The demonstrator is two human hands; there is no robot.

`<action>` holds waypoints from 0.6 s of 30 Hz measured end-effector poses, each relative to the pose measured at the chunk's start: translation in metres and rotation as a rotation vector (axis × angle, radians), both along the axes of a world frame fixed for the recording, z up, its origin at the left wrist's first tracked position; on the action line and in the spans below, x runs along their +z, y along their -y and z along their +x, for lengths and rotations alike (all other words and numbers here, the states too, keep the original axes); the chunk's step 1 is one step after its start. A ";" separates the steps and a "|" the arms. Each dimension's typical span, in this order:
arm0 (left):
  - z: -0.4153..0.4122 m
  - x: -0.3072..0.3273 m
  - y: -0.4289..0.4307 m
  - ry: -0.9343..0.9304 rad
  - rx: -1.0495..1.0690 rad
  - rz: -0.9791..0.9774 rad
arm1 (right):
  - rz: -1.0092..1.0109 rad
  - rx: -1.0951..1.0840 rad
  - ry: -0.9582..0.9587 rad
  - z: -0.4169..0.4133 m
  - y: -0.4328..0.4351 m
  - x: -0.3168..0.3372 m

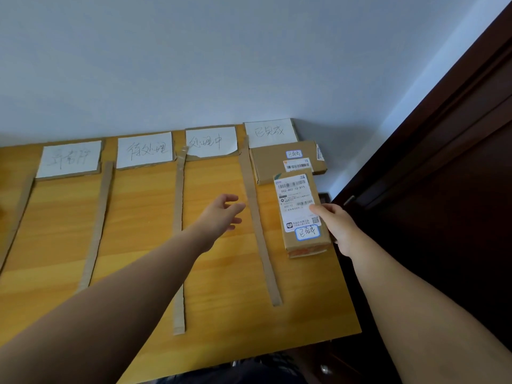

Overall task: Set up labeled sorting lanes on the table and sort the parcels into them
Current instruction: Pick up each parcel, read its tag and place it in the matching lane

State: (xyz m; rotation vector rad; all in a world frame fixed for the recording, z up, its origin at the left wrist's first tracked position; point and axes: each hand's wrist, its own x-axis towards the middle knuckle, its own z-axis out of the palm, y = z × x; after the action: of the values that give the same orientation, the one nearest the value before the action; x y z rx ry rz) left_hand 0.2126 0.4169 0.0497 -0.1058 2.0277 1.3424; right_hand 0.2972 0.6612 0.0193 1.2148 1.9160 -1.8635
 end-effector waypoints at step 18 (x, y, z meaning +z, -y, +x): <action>-0.009 -0.001 0.008 -0.021 0.035 0.002 | 0.412 0.044 -0.003 -0.027 0.011 -0.004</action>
State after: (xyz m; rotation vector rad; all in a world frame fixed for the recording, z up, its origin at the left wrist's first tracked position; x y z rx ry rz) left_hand 0.2034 0.4086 0.0490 -0.1271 2.0513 1.3720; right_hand 0.2704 0.6497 0.0154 1.2609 2.3858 -1.4912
